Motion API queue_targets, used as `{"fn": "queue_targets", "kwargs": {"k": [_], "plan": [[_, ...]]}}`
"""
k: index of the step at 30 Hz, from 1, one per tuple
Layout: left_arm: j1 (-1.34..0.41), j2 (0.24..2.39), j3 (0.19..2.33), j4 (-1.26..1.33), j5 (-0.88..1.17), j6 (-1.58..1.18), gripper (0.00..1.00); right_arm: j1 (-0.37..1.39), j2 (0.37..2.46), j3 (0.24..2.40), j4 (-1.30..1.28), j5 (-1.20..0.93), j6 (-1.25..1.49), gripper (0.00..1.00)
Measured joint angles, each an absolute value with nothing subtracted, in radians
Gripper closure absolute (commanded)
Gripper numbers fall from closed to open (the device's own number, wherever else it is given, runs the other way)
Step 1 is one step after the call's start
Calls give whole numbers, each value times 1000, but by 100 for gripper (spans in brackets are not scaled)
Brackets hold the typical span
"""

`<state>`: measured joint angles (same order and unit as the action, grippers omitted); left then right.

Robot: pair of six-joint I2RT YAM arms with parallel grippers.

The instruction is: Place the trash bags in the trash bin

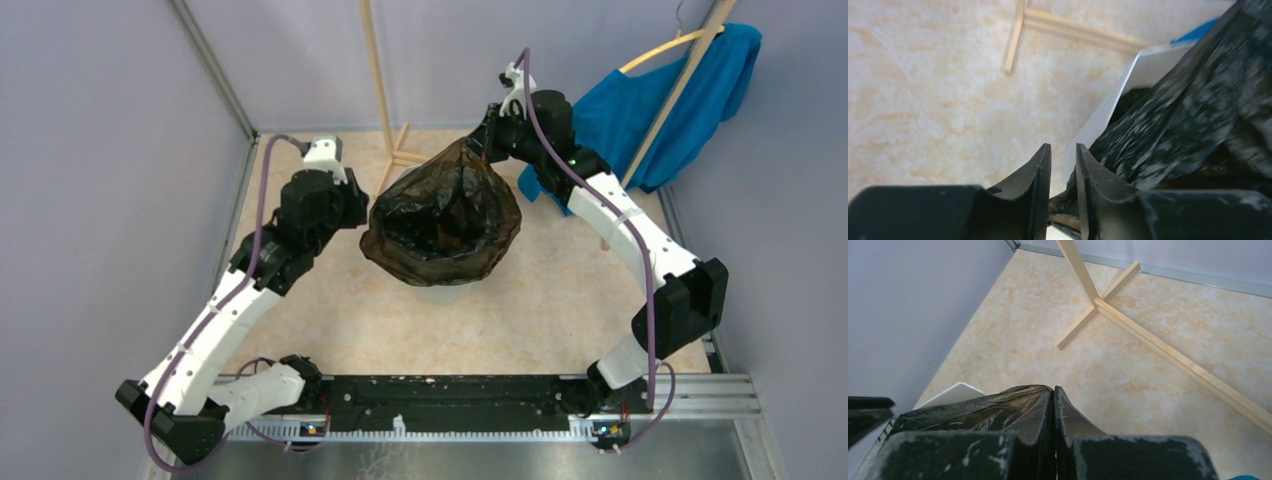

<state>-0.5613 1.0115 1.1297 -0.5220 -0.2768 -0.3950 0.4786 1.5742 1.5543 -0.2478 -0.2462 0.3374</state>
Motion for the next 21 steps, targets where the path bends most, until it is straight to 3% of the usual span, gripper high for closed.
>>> {"fn": "queue_targets", "kwargs": {"k": [3, 7, 10, 18, 21], "plan": [[-553, 1038, 1286, -619, -305, -389, 36, 477, 1579, 1554, -245, -248, 363, 100], [-539, 1067, 1470, -760, -302, -432, 27, 472, 1622, 1617, -268, -276, 409, 100], [-535, 1064, 1473, -806, -261, -467, 13, 470, 1674, 1710, -307, -302, 434, 100], [-533, 778, 1020, -755, -60, -480, 5, 466, 1684, 1727, -330, -376, 455, 100], [-532, 666, 960, -759, -68, -489, 16, 459, 1683, 1703, -326, -400, 457, 100]]}}
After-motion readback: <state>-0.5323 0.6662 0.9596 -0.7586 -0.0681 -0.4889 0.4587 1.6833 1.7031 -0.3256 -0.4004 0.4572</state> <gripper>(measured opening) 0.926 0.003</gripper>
